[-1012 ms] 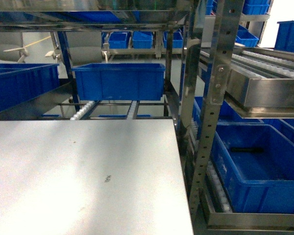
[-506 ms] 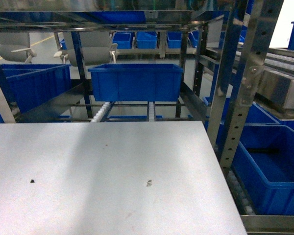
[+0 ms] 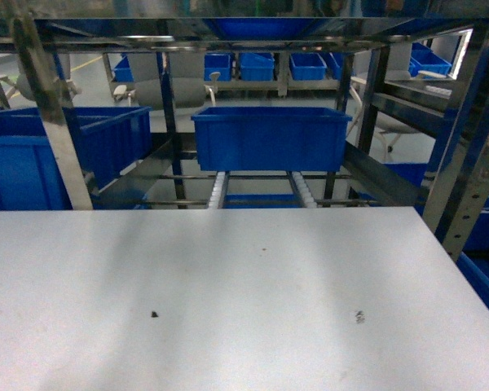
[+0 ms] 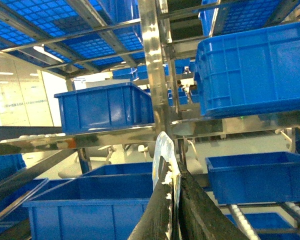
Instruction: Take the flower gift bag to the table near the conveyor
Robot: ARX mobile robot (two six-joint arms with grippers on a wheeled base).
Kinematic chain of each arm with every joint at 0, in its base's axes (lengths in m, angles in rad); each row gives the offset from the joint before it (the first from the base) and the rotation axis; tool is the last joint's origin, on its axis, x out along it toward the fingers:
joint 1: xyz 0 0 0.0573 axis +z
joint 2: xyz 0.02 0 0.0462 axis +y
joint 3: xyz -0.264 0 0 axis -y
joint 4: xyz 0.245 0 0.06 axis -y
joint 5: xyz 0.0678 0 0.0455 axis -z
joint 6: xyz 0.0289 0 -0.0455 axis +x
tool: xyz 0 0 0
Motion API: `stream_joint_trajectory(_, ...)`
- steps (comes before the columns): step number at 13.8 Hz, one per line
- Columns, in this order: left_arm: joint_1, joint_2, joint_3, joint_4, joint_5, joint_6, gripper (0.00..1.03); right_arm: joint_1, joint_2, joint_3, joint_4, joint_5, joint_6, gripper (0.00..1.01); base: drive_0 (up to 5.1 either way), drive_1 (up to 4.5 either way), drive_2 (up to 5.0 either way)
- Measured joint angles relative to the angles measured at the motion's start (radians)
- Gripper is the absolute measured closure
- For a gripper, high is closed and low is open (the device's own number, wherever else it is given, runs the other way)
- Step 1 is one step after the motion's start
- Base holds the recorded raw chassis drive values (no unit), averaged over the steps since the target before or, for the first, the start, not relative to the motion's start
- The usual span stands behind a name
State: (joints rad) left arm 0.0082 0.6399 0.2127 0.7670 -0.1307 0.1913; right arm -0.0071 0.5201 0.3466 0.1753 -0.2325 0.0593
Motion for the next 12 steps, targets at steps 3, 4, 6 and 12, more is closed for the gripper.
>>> stream_joint_trajectory(3,0.0,0.0,0.0,0.0,0.0,0.0,1.01,0.0,0.001,0.0,-0.002,0.0,0.0,0.98,-4.8,1.63,3.5)
stream_joint_trajectory(4,0.0,0.0,0.0,0.0,0.0,0.0,1.01,0.0,0.001,0.0,-0.002,0.0,0.0,0.98,-4.8,1.62,3.4)
stream_joint_trajectory(6,0.0,0.0,0.0,0.0,0.0,0.0,1.01,0.0,0.002,0.0,0.0,0.0,0.0,0.98,-4.9,1.48,3.3)
stream_joint_trajectory(12,0.0,0.0,0.0,-0.003,0.0,0.0,1.01,0.0,0.002,0.0,-0.002,0.0,0.0,0.98,-4.9,1.66,3.2)
